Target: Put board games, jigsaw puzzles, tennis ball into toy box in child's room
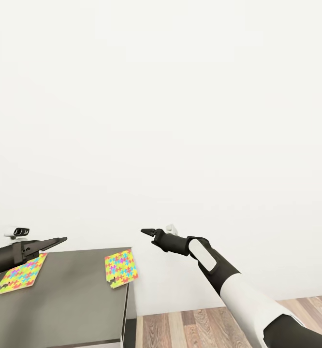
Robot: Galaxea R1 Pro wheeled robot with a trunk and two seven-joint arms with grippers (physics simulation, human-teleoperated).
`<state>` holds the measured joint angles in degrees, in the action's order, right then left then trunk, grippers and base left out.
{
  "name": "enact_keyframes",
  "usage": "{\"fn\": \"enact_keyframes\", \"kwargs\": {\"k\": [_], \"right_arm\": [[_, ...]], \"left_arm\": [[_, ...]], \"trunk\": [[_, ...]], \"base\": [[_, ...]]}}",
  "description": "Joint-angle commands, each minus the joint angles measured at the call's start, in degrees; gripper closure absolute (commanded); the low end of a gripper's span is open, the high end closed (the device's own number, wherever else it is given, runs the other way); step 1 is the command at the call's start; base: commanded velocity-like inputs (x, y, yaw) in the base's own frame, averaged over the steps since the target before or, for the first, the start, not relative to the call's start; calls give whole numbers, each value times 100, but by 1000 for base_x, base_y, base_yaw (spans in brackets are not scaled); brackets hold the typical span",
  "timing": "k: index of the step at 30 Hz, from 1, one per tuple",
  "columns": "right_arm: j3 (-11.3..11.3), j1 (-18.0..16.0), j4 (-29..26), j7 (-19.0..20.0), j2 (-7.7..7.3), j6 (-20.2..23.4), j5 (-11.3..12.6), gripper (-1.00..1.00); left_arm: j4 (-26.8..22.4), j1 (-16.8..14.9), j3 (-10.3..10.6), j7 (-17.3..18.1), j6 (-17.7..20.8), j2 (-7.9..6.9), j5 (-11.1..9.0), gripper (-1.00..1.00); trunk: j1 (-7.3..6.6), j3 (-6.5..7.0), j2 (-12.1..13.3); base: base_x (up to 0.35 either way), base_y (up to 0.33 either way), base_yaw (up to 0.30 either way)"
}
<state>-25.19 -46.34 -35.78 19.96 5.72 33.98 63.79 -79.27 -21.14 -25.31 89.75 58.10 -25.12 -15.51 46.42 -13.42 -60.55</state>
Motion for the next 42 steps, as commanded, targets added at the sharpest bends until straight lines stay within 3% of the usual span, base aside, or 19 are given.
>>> {"fn": "enact_keyframes", "kwargs": {"k": [1,42], "right_arm": [[-6,-6,3,10,-1,13,12,-100],[-4,-6,352,-44,8,-258,-7,-100]], "left_arm": [[-1,-4,0,25,61,-1,5,-100],[-1,-4,8,25,61,-1,10,-100]], "trunk": [[23,-26,-47],[924,-759,-1692]], "base": [[0,0,0],[0,0,0]]}}
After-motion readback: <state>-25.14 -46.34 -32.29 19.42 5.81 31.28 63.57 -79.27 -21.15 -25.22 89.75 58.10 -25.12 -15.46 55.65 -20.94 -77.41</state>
